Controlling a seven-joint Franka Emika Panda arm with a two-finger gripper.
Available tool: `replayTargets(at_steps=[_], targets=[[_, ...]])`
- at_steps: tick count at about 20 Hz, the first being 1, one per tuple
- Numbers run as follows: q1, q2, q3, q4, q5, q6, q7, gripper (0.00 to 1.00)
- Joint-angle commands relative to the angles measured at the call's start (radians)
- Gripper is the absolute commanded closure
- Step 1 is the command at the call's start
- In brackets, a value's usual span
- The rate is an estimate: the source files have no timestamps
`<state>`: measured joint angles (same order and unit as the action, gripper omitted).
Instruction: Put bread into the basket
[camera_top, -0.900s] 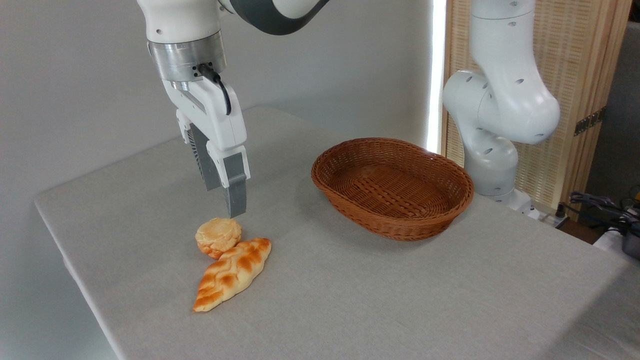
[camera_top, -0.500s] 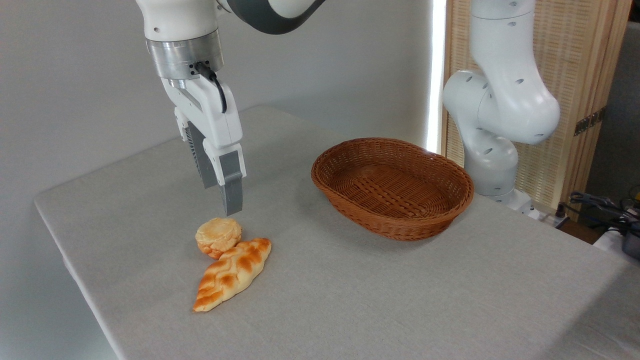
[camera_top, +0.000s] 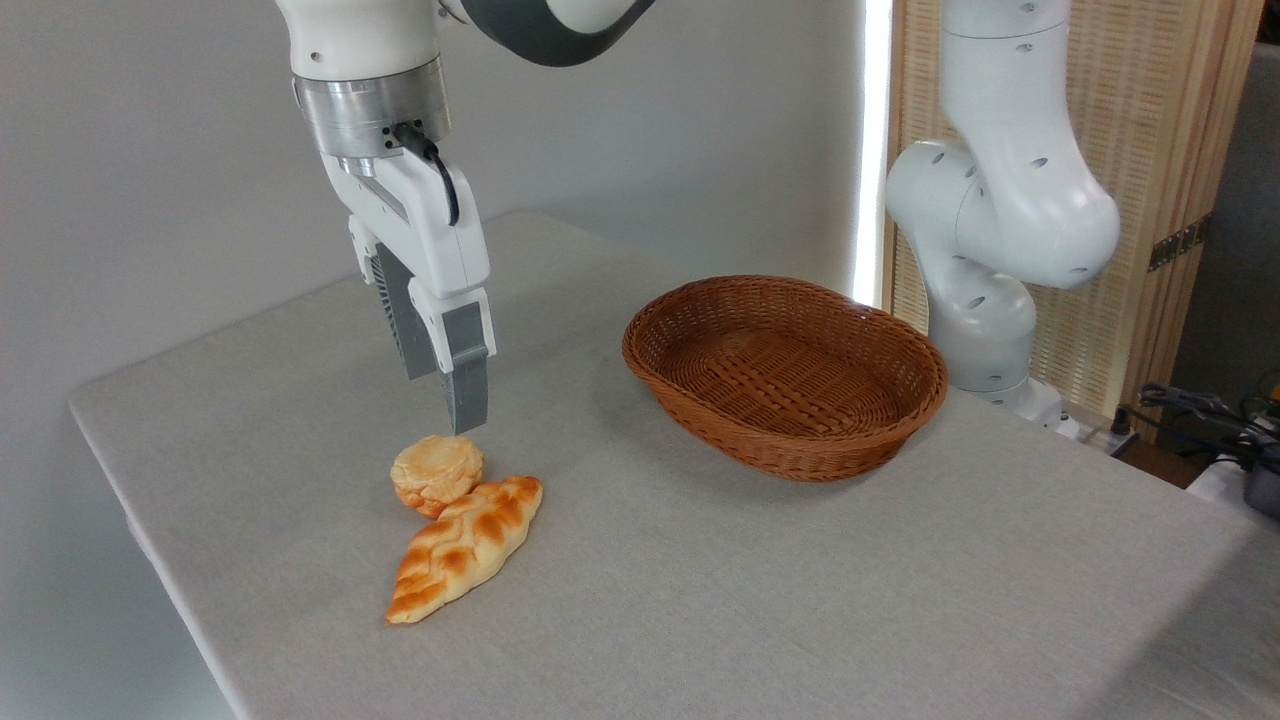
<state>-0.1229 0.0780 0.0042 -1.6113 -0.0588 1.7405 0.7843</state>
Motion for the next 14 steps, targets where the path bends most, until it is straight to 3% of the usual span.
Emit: replayTargets(at_steps=[1,14], targets=[[0.000,-0.009,0.008,-0.001,-0.009,0.008,-0.002,0.00],[-0.001,-0.006,0.025,-0.001,-0.007,0.024,0.006,0.00]])
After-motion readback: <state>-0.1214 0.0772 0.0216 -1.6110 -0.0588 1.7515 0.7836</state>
